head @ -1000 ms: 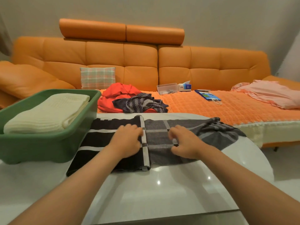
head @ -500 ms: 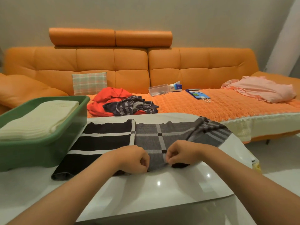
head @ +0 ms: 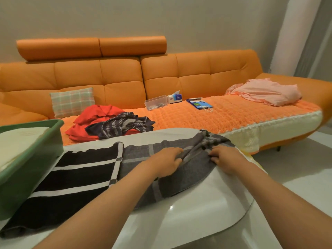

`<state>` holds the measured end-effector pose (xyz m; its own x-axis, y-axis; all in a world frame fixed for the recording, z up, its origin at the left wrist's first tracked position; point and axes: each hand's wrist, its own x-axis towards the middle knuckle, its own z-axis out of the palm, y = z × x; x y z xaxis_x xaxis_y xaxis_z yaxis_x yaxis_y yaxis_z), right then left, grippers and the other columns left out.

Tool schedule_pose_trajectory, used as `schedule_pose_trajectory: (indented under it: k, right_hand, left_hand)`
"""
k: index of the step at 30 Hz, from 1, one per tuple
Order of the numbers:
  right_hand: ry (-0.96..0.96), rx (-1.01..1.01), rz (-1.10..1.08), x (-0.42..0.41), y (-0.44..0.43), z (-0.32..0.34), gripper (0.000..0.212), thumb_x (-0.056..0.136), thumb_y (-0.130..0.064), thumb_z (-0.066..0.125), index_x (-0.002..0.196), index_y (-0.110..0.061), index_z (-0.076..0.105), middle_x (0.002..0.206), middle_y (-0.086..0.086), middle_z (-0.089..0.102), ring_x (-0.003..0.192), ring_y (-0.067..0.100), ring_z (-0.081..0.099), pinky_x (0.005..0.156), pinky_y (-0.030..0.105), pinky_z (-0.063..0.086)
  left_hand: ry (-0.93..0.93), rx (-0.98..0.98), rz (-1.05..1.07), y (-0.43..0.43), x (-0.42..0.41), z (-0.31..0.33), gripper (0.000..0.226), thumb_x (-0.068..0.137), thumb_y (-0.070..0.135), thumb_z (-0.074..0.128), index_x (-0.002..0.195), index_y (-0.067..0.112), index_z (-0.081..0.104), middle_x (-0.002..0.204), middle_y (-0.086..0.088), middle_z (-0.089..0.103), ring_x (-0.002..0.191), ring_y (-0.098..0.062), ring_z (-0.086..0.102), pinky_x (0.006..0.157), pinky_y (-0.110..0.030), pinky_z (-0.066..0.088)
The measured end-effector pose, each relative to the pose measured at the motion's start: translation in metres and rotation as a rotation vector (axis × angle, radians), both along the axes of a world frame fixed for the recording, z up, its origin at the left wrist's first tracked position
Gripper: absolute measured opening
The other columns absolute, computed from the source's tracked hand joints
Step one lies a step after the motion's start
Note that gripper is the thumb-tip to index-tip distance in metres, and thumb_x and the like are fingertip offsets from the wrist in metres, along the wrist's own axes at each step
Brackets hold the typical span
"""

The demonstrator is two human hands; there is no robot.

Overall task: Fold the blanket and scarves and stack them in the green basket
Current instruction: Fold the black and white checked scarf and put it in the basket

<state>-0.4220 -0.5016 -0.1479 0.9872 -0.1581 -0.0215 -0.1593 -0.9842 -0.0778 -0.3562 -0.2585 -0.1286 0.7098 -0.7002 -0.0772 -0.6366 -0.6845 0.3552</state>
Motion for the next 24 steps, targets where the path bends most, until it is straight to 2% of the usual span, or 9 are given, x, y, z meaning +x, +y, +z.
schedule_pose_trajectory:
  k: [4, 6, 9, 12, 14, 17, 20, 22, 24]
  right_hand:
    - [0.004, -0.079, 0.028, 0.006, -0.003, 0.008, 0.027, 0.101, -0.02, 0.044, 0.076, -0.026, 0.053, 0.084, -0.002, 0.05, 0.077, 0.02, 0.05, 0.064, 0.039, 0.039]
    - [0.044, -0.126, 0.028, 0.008, -0.001, 0.014, 0.024, 0.099, -0.016, 0.043, 0.077, -0.024, 0.05, 0.077, -0.003, 0.048, 0.072, 0.019, 0.048, 0.056, 0.034, 0.03]
    - [0.122, -0.182, -0.018, 0.009, -0.001, 0.02, 0.017, 0.092, -0.013, 0.047, 0.092, -0.017, 0.063, 0.083, 0.003, 0.061, 0.077, 0.023, 0.058, 0.059, 0.034, 0.041]
    - [0.161, -0.274, -0.087, 0.003, 0.006, 0.026, 0.014, 0.09, -0.021, 0.047, 0.077, -0.018, 0.053, 0.074, 0.001, 0.053, 0.064, 0.019, 0.05, 0.061, 0.033, 0.042]
    - [0.118, -0.305, -0.082, 0.001, 0.014, 0.031, 0.023, 0.094, -0.029, 0.044, 0.073, -0.019, 0.047, 0.071, -0.002, 0.049, 0.065, 0.019, 0.047, 0.071, 0.035, 0.038]
    - [-0.031, -0.072, 0.061, 0.001, 0.027, 0.023, 0.028, 0.096, -0.037, 0.041, 0.113, -0.022, 0.058, 0.107, 0.004, 0.055, 0.103, 0.026, 0.054, 0.093, 0.041, 0.039]
    - [0.137, 0.227, 0.104, -0.002, 0.036, 0.01, 0.055, 0.1, -0.043, 0.039, 0.154, -0.039, 0.026, 0.162, 0.001, 0.024, 0.146, 0.025, 0.028, 0.116, 0.044, 0.029]
    - [0.193, 0.141, 0.051, -0.008, 0.035, 0.004, 0.053, 0.102, -0.047, 0.031, 0.155, -0.04, 0.025, 0.163, -0.001, 0.023, 0.147, 0.023, 0.027, 0.115, 0.045, 0.03]
    - [0.157, 0.012, -0.024, -0.011, 0.034, 0.004, 0.051, 0.102, -0.049, 0.024, 0.148, -0.032, 0.04, 0.149, 0.003, 0.042, 0.134, 0.026, 0.043, 0.106, 0.046, 0.039]
  left_hand:
    - [0.066, 0.295, 0.127, -0.013, 0.034, -0.028, 0.063, 0.101, 0.061, 0.018, 0.156, 0.037, 0.002, 0.165, 0.004, -0.006, 0.152, -0.027, -0.006, 0.119, -0.06, 0.001]
    - [0.063, 0.336, 0.189, -0.015, 0.047, -0.036, 0.067, 0.096, 0.069, 0.011, 0.155, 0.04, -0.006, 0.164, 0.004, -0.015, 0.151, -0.028, -0.014, 0.117, -0.062, -0.006]
    - [0.047, 0.354, 0.266, -0.015, 0.06, -0.038, 0.075, 0.091, 0.076, 0.011, 0.154, 0.041, -0.009, 0.164, 0.002, -0.018, 0.15, -0.03, -0.015, 0.117, -0.063, -0.007]
    - [-0.007, 0.335, 0.297, -0.017, 0.062, -0.04, 0.079, 0.091, 0.076, 0.019, 0.156, 0.038, -0.004, 0.165, -0.001, -0.012, 0.151, -0.03, -0.009, 0.119, -0.059, -0.003]
    - [-0.196, 0.211, 0.227, -0.023, 0.049, -0.041, 0.069, 0.097, 0.064, 0.03, 0.156, 0.032, 0.015, 0.165, -0.005, 0.007, 0.15, -0.029, 0.009, 0.119, -0.053, 0.011]
    - [-0.415, 0.011, 0.076, -0.031, 0.014, -0.048, 0.051, 0.096, 0.049, 0.043, 0.142, 0.027, 0.044, 0.151, 0.0, 0.036, 0.138, -0.021, 0.032, 0.111, -0.043, 0.028]
    - [-0.243, 0.052, 0.006, -0.042, -0.023, -0.059, 0.063, 0.1, 0.053, 0.033, 0.156, 0.027, 0.022, 0.164, 0.0, 0.014, 0.15, -0.021, 0.009, 0.121, -0.047, 0.009]
    - [-0.136, 0.097, -0.054, -0.048, -0.035, -0.058, 0.067, 0.101, 0.054, 0.03, 0.158, 0.026, 0.008, 0.166, 0.002, 0.0, 0.152, -0.018, -0.004, 0.122, -0.048, -0.003]
    - [-0.117, 0.009, -0.086, -0.046, -0.039, -0.049, 0.06, 0.102, 0.047, 0.034, 0.157, 0.025, 0.019, 0.165, 0.001, 0.012, 0.151, -0.018, 0.007, 0.123, -0.045, 0.002]
